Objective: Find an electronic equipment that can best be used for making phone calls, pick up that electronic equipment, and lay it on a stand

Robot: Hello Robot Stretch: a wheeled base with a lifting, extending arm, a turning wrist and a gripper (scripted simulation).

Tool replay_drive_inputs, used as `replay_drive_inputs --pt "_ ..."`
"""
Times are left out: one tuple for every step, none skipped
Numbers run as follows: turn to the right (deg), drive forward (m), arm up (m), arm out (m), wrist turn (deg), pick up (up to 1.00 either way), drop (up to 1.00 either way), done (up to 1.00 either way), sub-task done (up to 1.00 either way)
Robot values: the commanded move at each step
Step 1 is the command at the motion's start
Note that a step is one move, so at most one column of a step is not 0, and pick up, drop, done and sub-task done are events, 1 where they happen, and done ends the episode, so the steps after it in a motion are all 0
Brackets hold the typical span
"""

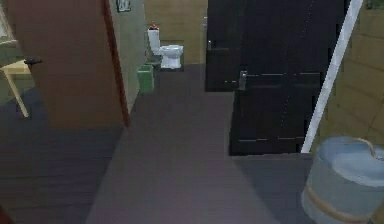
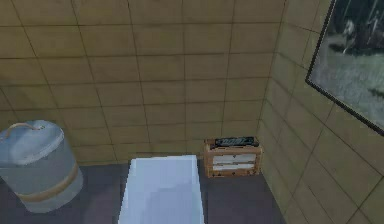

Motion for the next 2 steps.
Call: replay_drive_inputs --pt "3.0 0.0 0.0 0.0 0.0 0.0 0.0 0.0 0.0" --pt "0.0 1.0 0.0 0.0 0.0 0.0 0.0 0.0 0.0"
